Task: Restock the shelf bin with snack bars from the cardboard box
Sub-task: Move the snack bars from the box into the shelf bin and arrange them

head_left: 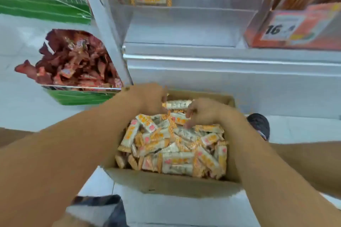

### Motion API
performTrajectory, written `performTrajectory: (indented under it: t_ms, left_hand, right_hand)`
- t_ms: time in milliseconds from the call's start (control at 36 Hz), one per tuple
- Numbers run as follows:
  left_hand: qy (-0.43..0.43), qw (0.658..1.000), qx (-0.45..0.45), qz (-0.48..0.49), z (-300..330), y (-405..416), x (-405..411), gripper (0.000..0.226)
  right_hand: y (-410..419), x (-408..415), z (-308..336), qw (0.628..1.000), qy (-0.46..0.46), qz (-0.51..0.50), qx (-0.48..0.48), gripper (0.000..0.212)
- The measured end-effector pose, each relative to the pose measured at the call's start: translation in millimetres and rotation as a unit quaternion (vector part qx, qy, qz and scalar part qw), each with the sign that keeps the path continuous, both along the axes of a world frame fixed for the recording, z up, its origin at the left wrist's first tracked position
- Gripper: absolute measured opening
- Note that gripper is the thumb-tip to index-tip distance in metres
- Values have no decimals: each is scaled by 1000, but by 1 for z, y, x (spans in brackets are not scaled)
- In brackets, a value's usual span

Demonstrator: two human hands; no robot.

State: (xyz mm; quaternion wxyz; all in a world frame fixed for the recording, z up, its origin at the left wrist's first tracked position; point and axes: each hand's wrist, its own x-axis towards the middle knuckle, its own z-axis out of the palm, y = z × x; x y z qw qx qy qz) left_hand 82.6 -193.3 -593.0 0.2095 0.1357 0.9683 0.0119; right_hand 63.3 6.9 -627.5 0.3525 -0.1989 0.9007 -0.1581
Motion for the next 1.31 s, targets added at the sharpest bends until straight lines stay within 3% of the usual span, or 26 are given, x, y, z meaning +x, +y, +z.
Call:
performTrajectory:
  t_ms: [56,111,194,333,417,500,556,611,722,778,889,944,1056,1194,1250,1306]
  left_hand:
    - [-31,999,-19,38,-44,9,26,53]
    - [-26,997,-4,65,-76,13,44,68]
    - [0,995,-9,98,-97,4,52,75]
    - [-1,992,-56,113,-114,-19,48,72]
    - [7,992,-67,109,-122,-29,53,65]
    - [73,985,-80,134,-124,-31,54,45]
    - [103,977,-8,187,-116,-25,47,46]
    - [108,953,133,250,-103,-15,33,44]
    - [36,908,308,280,-82,0,15,45]
    - [2,900,331,285,-82,1,17,57]
    - [-89,866,358,337,-88,6,26,72]
    - [-126,842,375,367,-90,7,27,68]
    - [-159,840,369,363,-93,8,26,76]
    - [-213,820,404,345,-89,20,26,89]
    - [-212,828,394,337,-90,20,26,105]
    - [-198,841,382,327,-93,20,26,105]
  right_hand:
    - [-3,18,-43,998,12,24,55,62]
    - [0,33,-68,998,43,-21,34,72]
    - [6,45,-85,987,133,-84,-12,68]
    - [0,38,-99,979,171,-109,-4,68]
    - [0,33,-105,976,180,-112,52,39]
    - [7,25,-103,972,168,-162,14,4]
    - [14,14,-96,973,132,-184,-36,8]
    - [18,4,-86,983,60,-160,-73,3]
    - [14,6,-80,995,10,-91,-39,47]
    - [12,16,-89,996,34,-82,-6,54]
    - [17,30,-105,988,42,-150,7,40]
    - [23,26,-103,986,9,-161,-46,25]
    - [32,8,-72,968,-41,-156,-193,24]
    - [24,-3,-47,947,-8,-171,-270,45]
    - [21,-3,-50,920,-2,-245,-306,59]
    - [20,-2,-61,897,19,-314,-311,63]
